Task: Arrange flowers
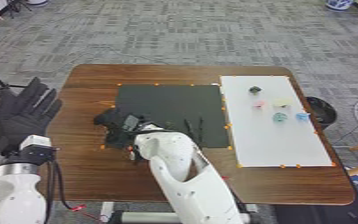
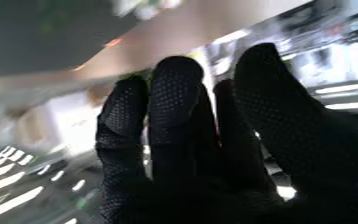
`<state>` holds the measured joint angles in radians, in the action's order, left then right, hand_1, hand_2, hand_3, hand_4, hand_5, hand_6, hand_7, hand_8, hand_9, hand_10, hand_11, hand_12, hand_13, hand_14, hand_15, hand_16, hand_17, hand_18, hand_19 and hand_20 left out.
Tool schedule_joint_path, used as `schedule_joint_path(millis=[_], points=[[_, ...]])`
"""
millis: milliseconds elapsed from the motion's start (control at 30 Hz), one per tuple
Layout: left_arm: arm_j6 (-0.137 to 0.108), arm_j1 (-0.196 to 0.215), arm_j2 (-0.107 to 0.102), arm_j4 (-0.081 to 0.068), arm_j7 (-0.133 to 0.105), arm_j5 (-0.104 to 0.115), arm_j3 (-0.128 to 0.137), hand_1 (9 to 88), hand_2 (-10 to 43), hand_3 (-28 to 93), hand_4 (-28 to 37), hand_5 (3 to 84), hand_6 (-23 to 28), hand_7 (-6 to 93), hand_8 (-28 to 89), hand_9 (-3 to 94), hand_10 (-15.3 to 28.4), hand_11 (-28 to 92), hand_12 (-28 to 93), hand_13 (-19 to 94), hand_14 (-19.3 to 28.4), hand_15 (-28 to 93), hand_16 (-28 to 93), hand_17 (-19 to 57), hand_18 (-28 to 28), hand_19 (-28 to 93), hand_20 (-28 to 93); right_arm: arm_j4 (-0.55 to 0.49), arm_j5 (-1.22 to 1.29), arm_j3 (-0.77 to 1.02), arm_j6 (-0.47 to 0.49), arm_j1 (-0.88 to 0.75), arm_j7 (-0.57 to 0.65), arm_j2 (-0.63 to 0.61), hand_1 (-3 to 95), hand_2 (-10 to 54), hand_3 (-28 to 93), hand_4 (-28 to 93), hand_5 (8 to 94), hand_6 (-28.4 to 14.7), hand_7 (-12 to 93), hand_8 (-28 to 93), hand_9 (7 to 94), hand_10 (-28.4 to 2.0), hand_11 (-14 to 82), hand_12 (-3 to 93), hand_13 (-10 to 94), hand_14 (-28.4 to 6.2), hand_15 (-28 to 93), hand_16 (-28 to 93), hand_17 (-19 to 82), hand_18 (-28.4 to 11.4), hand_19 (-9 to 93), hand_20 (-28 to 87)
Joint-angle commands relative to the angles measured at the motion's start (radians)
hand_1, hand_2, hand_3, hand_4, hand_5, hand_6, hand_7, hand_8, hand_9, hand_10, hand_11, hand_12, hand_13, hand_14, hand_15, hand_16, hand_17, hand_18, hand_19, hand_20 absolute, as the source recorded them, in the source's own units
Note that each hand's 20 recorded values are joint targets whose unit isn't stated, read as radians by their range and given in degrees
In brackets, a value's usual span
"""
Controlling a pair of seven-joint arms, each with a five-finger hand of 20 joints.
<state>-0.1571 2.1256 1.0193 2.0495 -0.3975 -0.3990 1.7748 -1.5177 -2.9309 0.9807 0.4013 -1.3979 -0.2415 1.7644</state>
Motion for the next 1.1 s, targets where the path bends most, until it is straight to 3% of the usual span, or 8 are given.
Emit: schedule_joint_path(millis=[33, 200, 300, 433, 633, 800, 1000, 1100], points=[[-0.021, 0.015, 0.007, 0.007, -0.01, 0.012, 0.001, 21.3, 17.6, 65, -28.3, 37.9, 8.9, 4.9, -6, 27.1, 12.7, 10, 6, 21, 13.5, 8, -1, -8.1, 15.4, 32, 7, 0.002, -0.343, -0.002, 0.167, 0.033, -0.11, 0.053, 52.5, 0.8, 78, -24, 39.8, -4.1, 4, -8, 37.4, -8.9, 4.2, 10.3, 58, -9.3, 69, 37, 33, -20.3, 81, 39], [-0.01, 0.023, 0.014, 0.008, -0.005, 0.008, 0.008, 20.5, 17.2, 66, -28.3, 37.4, 8.0, 5.5, -7, 26.2, 12.0, 9, 6, 21, 12.5, 5, 1, -7.3, 14.7, 29, 8, -0.001, -0.373, -0.024, 0.193, 0.043, -0.071, 0.045, 54.1, 4.1, 78, -24, 37.2, -5.5, 3, -8, 35.3, -8.9, 5.0, 9.5, 57, -9.7, 69, 37, 33, -20.5, 82, 40], [-0.002, 0.027, 0.015, 0.008, -0.003, 0.002, 0.01, 20.1, 17.0, 67, -28.3, 37.3, 8.0, 5.5, -7, 26.1, 11.9, 9, 6, 21, 12.2, 4, 1, -7.0, 14.4, 28, 9, -0.008, -0.347, -0.039, 0.224, 0.042, -0.013, 0.04, 52.2, 5.2, 78, -24, 43.4, -6.0, 5, -9, 41.5, -9.0, 7.5, 10.2, 59, -10.2, 69, 36, 34, -21.1, 82, 41], [-0.001, 0.02, 0.012, 0.004, -0.003, 0.005, 0.005, 20.3, 16.6, 68, -28.3, 37.3, 7.9, 5.7, -7, 26.0, 11.5, 9, 7, 21, 11.4, 4, 1, -6.7, 14.1, 27, 9, 0.004, -0.38, -0.034, 0.271, 0.059, -0.009, 0.054, 50.8, 5.9, 78, -23, 46.1, -6.3, 5, -9, 43.7, -11.1, 7.7, 10.7, 61, -10.4, 69, 35, 35, -21.3, 82, 41], [0.001, 0.016, 0.011, 0.003, 0.001, 0.003, 0.002, 20.5, 16.0, 68, -28.3, 37.0, 7.4, 6.1, -7, 25.6, 10.6, 9, 6, 20, 10.0, 3, 2, -5.8, 13.2, 25, 10, 0.022, -0.407, -0.023, 0.314, 0.07, -0.006, 0.061, 48.2, 6.6, 79, -22, 43.2, -8.0, 4, -9, 39.9, -13.4, 7.0, 10.1, 61, -11.3, 69, 34, 36, -21.7, 83, 40], [0.005, 0.02, 0.012, 0.003, 0.003, 0.002, 0.004, 20.6, 15.5, 68, -28.3, 37.7, 7.0, 7.5, -7, 26.0, 10.2, 11, 7, 21, 9.5, 4, 2, -5.2, 12.7, 24, 11, 0.026, -0.389, -0.031, 0.352, 0.081, 0.051, 0.056, 45.4, 8.0, 79, -21, 46.4, -8.9, 5, -9, 44.1, -15.1, 8.3, 11.6, 62, -11.7, 71, 29, 36, -22.2, 85, 38], [0.004, 0.022, 0.015, 0.003, 0.004, 0.004, 0.003, 20.6, 15.3, 69, -28.3, 37.7, 7.1, 8.0, -8, 26.1, 10.3, 11, 7, 21, 9.8, 4, 2, -5.1, 12.7, 24, 12, 0.001, -0.333, -0.064, 0.351, 0.086, 0.14, 0.036, 43.5, 7.4, 78, -20, 48.3, -10.8, 5, -9, 46.4, -18.4, 8.2, 11.3, 65, -11.0, 71, 26, 39, -22.1, 86, 37], [0.002, 0.029, 0.021, 0.006, 0.009, 0.001, 0.009, 20.9, 15.3, 68, -28.3, 37.7, 7.6, 7.6, -7, 26.2, 10.9, 12, 7, 21, 10.9, 5, 2, -5.7, 13.2, 25, 12, -0.026, -0.254, -0.087, 0.268, 0.067, 0.21, 0.01, 42.8, 7.1, 77, -19, 50.9, -11.3, 5, -9, 51.2, -18.7, 9.0, 11.9, 67, -10.5, 69, 26, 41, -22.1, 88, 35]])
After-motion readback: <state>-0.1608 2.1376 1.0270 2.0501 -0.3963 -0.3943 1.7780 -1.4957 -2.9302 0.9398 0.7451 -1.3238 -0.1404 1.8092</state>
